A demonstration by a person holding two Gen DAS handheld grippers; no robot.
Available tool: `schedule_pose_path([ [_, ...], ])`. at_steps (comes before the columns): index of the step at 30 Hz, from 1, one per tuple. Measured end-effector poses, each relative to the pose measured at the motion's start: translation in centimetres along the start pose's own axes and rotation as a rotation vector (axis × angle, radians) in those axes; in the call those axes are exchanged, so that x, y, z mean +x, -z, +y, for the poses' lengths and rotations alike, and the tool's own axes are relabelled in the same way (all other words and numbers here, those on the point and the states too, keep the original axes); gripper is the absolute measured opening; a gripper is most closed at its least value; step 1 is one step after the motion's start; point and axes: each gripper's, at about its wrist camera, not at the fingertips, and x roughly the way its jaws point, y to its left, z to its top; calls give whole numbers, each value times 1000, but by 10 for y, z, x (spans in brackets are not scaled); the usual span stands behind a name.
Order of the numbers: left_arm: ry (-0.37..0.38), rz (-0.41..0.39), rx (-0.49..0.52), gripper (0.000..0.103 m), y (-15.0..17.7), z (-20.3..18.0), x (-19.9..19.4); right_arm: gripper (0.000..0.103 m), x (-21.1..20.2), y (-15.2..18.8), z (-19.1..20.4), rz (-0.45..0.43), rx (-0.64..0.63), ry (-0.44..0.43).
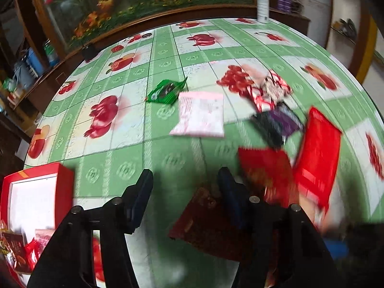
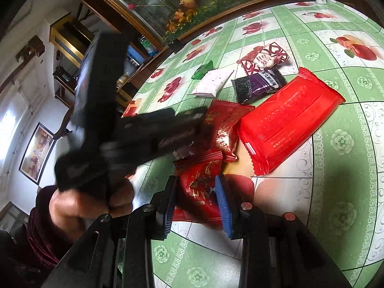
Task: Organize snacks
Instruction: 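Grasp a dark red packet with the left gripper, then carry both red packets to the gift box and lower them inside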
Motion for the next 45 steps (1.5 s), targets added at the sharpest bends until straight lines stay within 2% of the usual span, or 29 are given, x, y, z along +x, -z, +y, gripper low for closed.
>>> schedule_pose_path([
  [5,111,32,30,55,31,20,-19,32,1,1,6,-2,-21,35],
  [8,239,62,23,55,51,36,-31,33,2,3,16,-4,-64,93],
  [11,215,31,41,55,67,48,-46,36,3,8,30,10,-122,170],
  [15,114,-17,14,55,77,61,-61,39,1,16,42,49,-167,211],
  [16,109,-24,16,55,76,60,-62,42,1,17,43,51,-173,224],
  [18,100,-23,39,63,75,53,-61,58,2,18,46,49,-175,249],
  [19,90,-17,44,68,76,53,-59,69,3,19,48,48,-180,266],
  [20,87,-12,47,68,76,51,-56,74,5,21,52,51,-196,290],
  [23,101,28,25,69,79,57,-45,74,12,27,63,42,-266,367],
  [25,137,35,-18,69,81,64,-42,73,14,28,64,33,-275,391],
  [27,170,45,-48,69,82,69,-40,67,14,27,63,21,-267,407],
  [28,173,41,-49,68,82,70,-41,64,14,25,62,15,-257,406],
  [30,173,33,-37,65,83,68,-42,65,12,23,59,10,-240,383],
  [32,180,18,-29,45,83,66,-44,68,11,22,58,10,-232,362],
  [34,178,13,-20,45,84,63,-46,69,10,22,56,5,-220,345],
  [37,184,2,-21,44,86,64,-47,54,6,21,51,-18,-188,350],
  [43,222,1,-30,44,91,69,-53,53,5,23,51,-29,-192,373],
  [45,225,-8,-36,44,93,73,-58,53,3,25,51,-40,-171,352],
])
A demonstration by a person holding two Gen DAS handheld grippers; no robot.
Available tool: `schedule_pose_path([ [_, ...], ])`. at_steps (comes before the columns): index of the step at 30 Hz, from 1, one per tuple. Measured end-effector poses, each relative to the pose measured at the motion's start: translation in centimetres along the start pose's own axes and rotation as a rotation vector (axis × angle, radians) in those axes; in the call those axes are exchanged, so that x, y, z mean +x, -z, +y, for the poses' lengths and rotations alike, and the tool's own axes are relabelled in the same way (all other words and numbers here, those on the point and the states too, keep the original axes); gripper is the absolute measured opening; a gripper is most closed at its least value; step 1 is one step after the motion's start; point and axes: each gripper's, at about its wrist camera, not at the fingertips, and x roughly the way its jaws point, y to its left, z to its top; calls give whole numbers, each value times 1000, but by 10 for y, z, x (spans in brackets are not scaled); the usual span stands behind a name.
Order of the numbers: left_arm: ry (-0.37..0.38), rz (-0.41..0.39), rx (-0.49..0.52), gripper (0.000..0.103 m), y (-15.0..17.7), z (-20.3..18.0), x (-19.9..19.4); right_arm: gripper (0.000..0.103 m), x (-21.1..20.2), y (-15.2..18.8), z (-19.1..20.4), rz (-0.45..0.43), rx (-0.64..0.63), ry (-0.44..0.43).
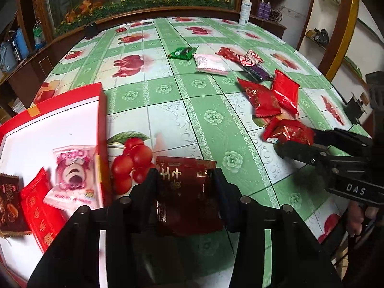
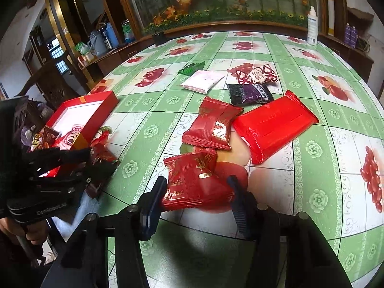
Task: Organize snacks
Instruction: 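Carry both red packets to the gift box and lower them inside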
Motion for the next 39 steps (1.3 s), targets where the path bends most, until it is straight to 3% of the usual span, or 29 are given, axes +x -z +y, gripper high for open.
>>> schedule_pose_path([
  [7,-11,-86,-24,44,5,20,-39,53,-6,-1,18,-67,23,-75],
  [14,-97,-172,-111,44,14,76,-72,52,3,-18,78,-97,-53,-147],
  [20,-194,-183,-197,44,28,127,-77,52,14,-46,133,-110,-112,-226],
  [28,-239,-183,-226,44,44,153,-78,52,51,-74,213,-83,-173,-329],
  [32,-254,-180,-242,44,47,160,-79,55,64,-81,230,-75,-128,-406],
  [36,-297,-179,-268,46,49,168,-82,56,63,-88,219,-97,-38,-460],
  [37,-304,-181,-271,48,50,169,-83,58,60,-88,214,-113,-28,-457],
  [39,-329,-189,-282,66,48,169,-84,62,53,-88,197,-142,-4,-433],
])
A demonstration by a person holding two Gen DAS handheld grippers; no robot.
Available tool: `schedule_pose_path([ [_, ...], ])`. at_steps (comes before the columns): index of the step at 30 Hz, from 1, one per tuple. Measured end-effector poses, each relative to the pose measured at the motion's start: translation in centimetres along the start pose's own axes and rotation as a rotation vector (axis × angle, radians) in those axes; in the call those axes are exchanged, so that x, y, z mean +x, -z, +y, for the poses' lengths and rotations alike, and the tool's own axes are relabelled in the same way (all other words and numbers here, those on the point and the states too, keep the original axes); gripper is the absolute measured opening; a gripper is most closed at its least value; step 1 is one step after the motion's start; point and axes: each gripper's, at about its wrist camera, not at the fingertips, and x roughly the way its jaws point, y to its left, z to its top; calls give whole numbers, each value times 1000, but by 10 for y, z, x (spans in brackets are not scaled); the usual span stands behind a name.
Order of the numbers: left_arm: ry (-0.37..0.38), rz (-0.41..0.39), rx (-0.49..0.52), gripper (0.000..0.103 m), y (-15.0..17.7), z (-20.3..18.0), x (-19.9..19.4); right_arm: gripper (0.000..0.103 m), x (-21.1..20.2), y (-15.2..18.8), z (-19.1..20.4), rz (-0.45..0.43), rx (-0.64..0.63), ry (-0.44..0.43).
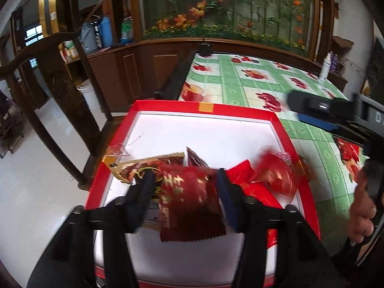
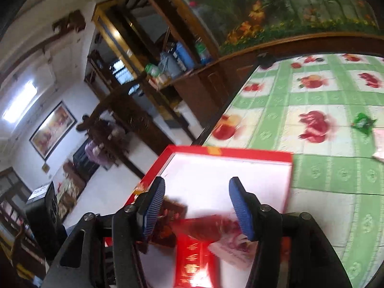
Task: Organize snacks
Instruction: 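Carry both red packets to the gift box and lower them inside, then grasp a red packet with the left gripper while the right grasps the large red bag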
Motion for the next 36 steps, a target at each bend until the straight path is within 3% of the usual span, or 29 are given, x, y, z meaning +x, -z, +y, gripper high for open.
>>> schedule_pose_path([
  [1,-10,-7,-1,78,0,-1,-1,63,-5,-1,-7,-9,15,1],
  [4,-43,-23,29,79,0,-12,-3,63,-22,-2,-32,-43,94,-6],
  [8,-29,-49,89,79,-1,-31,-10,63,-51,2,-63,-79,102,94],
  [17,-146,-156,262,83,-11,-98,-29,68,-125,33,-135,-177,205,125],
  [28,-95,-169,321,84,-18,-147,-47,75,-166,53,-181,-235,311,118],
  [36,-77,-163,336,84,-14,-161,-52,75,-164,55,-177,-224,292,101],
])
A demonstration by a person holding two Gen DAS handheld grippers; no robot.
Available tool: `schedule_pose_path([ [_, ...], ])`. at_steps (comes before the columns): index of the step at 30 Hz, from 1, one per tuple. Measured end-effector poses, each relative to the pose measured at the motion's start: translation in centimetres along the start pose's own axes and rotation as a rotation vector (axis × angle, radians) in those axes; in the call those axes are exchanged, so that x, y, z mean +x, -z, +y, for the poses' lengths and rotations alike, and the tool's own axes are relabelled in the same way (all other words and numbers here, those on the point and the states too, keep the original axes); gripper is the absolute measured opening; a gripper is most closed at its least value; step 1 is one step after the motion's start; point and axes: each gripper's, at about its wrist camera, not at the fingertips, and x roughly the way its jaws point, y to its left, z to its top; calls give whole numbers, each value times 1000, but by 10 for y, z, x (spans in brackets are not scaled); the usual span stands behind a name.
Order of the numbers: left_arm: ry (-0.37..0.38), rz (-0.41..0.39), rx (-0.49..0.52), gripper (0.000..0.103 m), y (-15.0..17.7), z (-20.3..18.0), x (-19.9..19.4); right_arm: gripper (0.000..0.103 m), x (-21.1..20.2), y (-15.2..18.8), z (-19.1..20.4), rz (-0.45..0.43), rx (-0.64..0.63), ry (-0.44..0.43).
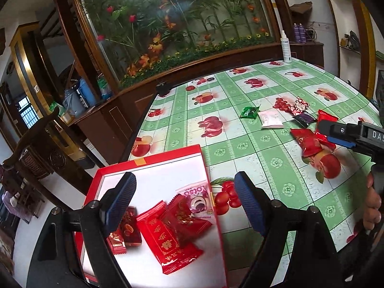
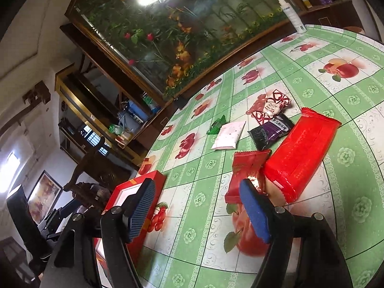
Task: Organize snacks
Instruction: 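Grasp a red packet with the left gripper while the right grasps the large red bag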
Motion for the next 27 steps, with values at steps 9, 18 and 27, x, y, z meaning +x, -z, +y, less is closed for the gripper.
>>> schedule_pose_path([
  [9,5,13,8,84,0,-3,2,75,1,2,2,5,-7,-6],
  [18,62,113,-33,84,-7,4,29,75,-27,-7,-16,-118,20,114],
  [27,205,206,-82,84,-49,-60,61,77,-80,-25,-82,-242,203,170],
])
